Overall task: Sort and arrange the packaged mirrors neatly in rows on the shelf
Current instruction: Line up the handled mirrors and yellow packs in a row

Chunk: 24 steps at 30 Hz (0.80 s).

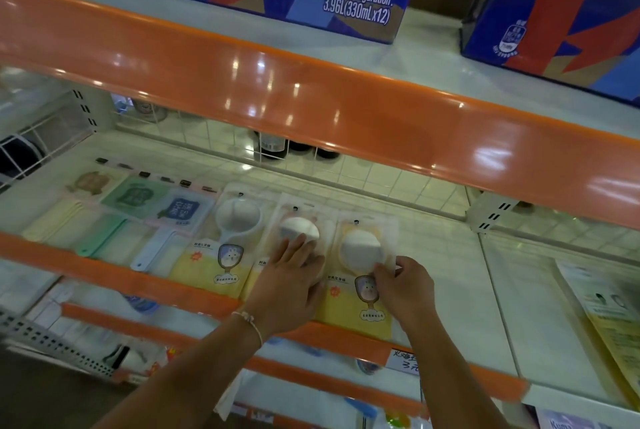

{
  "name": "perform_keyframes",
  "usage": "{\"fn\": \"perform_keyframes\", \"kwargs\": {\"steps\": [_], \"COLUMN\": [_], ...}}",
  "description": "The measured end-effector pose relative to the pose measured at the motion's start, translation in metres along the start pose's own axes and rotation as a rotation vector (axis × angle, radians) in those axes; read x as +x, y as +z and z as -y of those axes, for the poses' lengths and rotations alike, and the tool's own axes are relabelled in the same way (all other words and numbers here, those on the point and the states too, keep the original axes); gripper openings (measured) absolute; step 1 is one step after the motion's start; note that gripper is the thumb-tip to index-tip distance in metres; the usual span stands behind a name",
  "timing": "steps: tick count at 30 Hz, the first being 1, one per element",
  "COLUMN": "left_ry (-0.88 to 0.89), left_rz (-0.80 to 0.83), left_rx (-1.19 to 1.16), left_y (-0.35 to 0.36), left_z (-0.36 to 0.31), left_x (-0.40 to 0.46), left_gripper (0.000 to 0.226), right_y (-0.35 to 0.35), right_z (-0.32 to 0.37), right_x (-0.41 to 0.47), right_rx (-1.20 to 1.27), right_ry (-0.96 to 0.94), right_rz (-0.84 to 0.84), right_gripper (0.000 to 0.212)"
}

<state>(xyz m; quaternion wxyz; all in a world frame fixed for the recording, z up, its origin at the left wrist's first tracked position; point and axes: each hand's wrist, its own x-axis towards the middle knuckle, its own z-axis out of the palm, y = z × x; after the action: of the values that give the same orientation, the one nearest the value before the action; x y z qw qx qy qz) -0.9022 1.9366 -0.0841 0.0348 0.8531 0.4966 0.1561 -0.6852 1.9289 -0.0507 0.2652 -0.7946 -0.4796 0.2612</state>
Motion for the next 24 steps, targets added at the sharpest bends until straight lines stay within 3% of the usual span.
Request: {"fn": "perform_keyframes", "kwargs": {"steps": [9,17,24], "left_ry": [0.005,-0.01,-0.012], "left_rz": [0.014,0.057,0.035], "left_rx": [0.034,-0.006,0.01], "left_y": [0.005,0.004,0.004], "left_z": [0.002,0.002,0.001], "left_x": [0.001,0.0,0.0], "left_gripper": [0.052,0.072,0.075], "right_y": [0.008,0.006,0.007], "right_z": [0.0,0.004,0.003], "right_x": [-0.015,-0.016,-0.016], "right_rx": [-0.197,-0.259,-0.264], "right_ry": [-0.061,-0.089,-0.086], "right_rz": [0.016,0.058,0.058], "right_gripper": [0.055,0.056,0.057]}}
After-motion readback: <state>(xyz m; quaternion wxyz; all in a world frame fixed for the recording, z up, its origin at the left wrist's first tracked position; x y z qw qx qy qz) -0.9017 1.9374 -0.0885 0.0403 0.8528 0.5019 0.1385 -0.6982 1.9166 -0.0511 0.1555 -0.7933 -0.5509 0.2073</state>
